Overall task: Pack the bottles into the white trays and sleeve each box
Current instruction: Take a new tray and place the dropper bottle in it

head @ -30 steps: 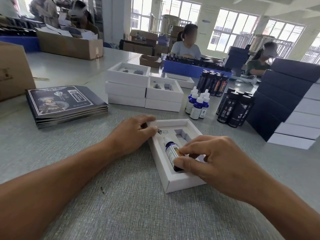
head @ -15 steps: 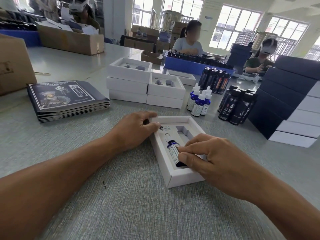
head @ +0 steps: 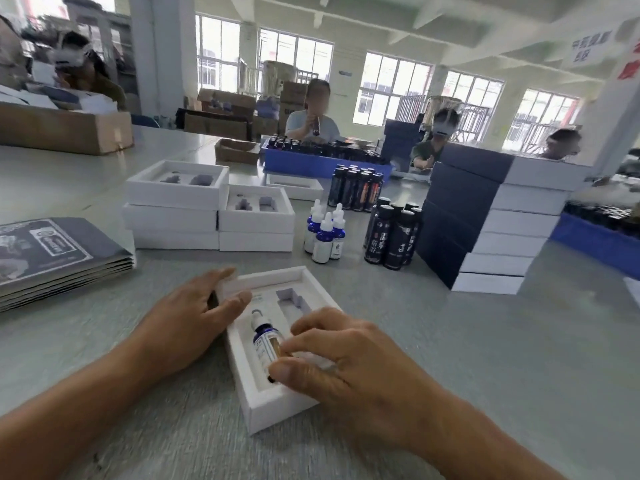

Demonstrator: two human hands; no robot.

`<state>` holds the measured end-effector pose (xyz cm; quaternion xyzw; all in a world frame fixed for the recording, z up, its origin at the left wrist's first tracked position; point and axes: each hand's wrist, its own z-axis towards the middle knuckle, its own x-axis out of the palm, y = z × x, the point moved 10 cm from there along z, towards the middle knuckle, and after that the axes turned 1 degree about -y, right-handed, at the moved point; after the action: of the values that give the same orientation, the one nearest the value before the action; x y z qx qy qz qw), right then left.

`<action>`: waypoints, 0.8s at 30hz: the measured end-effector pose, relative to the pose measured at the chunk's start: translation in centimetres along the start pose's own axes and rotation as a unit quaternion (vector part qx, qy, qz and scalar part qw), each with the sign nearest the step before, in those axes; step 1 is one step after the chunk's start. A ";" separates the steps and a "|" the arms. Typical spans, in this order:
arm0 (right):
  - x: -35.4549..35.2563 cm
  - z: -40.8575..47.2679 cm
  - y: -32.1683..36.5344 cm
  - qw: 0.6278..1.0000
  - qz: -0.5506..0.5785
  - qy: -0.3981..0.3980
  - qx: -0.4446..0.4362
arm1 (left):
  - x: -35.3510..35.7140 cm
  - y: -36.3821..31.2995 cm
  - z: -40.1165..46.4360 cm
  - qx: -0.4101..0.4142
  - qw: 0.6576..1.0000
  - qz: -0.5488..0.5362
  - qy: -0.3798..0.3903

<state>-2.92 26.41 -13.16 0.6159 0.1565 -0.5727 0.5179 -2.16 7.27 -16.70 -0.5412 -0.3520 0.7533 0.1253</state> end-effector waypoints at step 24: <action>-9.5 4.7 -25.3 0.850 -0.046 -0.308 0.425 | 0.0 2.0 1.3 0.015 0.999 -0.044 -0.028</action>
<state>-28.16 36.81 -15.55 0.5596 -0.2417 -0.7669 0.2008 -2.93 5.30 -17.85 -0.5023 -0.3678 0.7668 0.1566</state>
